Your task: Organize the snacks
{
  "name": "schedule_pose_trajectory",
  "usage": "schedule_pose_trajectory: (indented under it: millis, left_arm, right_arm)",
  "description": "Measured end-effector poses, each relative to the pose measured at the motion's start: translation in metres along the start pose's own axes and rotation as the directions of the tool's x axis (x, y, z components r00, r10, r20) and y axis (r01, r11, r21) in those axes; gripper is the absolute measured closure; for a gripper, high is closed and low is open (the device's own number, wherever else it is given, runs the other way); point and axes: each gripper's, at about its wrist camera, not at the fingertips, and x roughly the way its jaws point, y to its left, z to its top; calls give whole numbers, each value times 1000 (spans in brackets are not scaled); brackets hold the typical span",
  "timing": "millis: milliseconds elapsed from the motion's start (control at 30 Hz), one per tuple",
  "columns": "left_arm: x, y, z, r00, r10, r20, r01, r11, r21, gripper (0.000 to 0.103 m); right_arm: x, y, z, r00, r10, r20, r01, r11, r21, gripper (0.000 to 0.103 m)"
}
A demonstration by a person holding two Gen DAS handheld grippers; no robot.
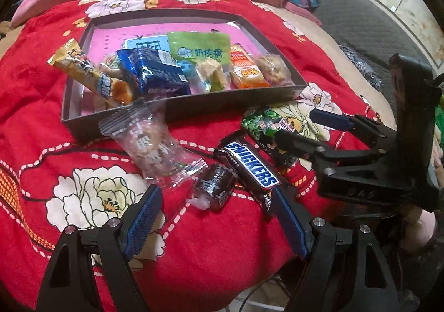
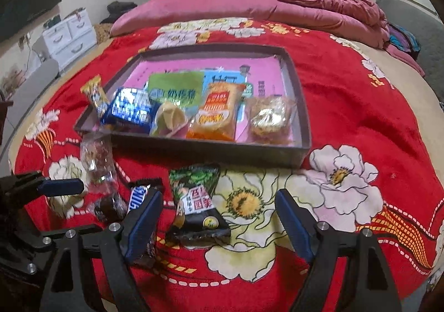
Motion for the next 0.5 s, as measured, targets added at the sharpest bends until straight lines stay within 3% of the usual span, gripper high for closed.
schedule_pose_trajectory:
  millis: [200, 500]
  left_arm:
    - [3, -3, -1, 1000, -12, -2, 12, 1000, 13, 28]
    - [11, 0, 1, 1000, -25, -13, 25, 1000, 5, 50]
  right_arm:
    - [11, 1, -3, 1000, -4, -25, 4, 1000, -12, 22]
    - [24, 8, -2, 999, 34, -36, -36, 998, -52, 46]
